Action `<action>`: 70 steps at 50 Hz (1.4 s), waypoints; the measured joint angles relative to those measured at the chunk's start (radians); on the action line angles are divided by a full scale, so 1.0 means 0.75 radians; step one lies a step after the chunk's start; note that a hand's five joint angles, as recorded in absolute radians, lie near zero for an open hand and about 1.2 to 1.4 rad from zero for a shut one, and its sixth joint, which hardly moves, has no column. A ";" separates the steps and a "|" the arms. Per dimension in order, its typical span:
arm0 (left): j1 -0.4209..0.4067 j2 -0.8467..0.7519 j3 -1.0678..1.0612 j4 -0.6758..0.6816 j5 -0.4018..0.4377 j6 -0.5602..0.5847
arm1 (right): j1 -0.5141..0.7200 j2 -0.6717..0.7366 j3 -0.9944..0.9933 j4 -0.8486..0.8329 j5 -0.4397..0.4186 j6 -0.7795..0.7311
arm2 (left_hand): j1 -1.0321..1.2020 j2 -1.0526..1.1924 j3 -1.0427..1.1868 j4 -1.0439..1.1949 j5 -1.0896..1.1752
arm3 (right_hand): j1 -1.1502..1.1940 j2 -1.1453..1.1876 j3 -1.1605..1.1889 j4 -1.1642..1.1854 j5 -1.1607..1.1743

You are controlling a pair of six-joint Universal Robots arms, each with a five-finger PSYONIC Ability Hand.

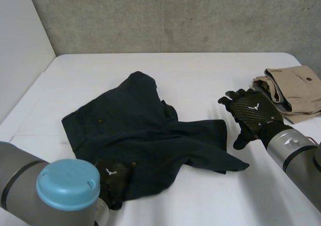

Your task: Fold the laundry.

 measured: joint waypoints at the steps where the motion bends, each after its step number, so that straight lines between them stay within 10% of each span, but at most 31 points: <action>1: 0.009 0.001 0.003 0.003 -0.019 0.004 | 0.000 0.000 0.000 0.000 0.000 -0.001 | -0.001 0.019 0.006 0.002 0.000 | 0.000 0.000 0.000 0.000 0.000; 11: 0.363 0.127 0.066 0.134 -0.159 0.239 | 0.000 0.000 -0.003 0.000 -0.001 -0.002 | 0.367 0.046 0.008 0.003 0.000 | 0.000 0.000 0.000 0.000 0.000; 21: 0.664 0.282 0.307 0.381 -0.071 0.518 | 0.002 -0.001 -0.007 0.000 -0.001 -0.001 | 0.367 0.046 0.008 0.007 0.000 | 0.000 0.000 0.000 0.000 0.000; 30: 0.394 0.196 0.617 0.464 0.011 0.512 | 0.002 -0.007 -0.005 0.001 0.004 -0.001 | 0.370 0.046 0.008 0.008 0.000 | 0.000 0.000 0.000 0.000 0.000; 38: -0.055 -0.162 0.837 0.462 0.118 0.457 | -0.017 -0.021 -0.007 0.000 0.027 0.004 | 0.341 -0.047 -0.062 -0.100 -0.064 | 0.000 0.000 0.000 0.000 0.000; 45: -0.261 -0.391 0.878 0.443 0.225 0.447 | -0.031 -0.034 -0.023 0.001 0.049 0.008 | -0.431 -0.802 -0.807 -0.858 -0.820 | 0.000 0.000 0.000 0.000 0.000; 58: -0.194 -0.301 0.826 0.244 0.013 0.416 | -0.063 -0.031 -0.091 0.025 -0.024 -0.015 | -0.631 -1.087 -1.092 -1.147 -1.122 | 0.000 0.000 0.000 0.000 0.000; 70: -0.108 0.058 0.395 -0.197 -0.146 0.013 | -0.040 0.178 -0.233 0.188 -0.436 -0.409 | -0.417 -0.844 -0.856 -0.888 -0.848 | 0.005 0.008 0.011 0.003 0.004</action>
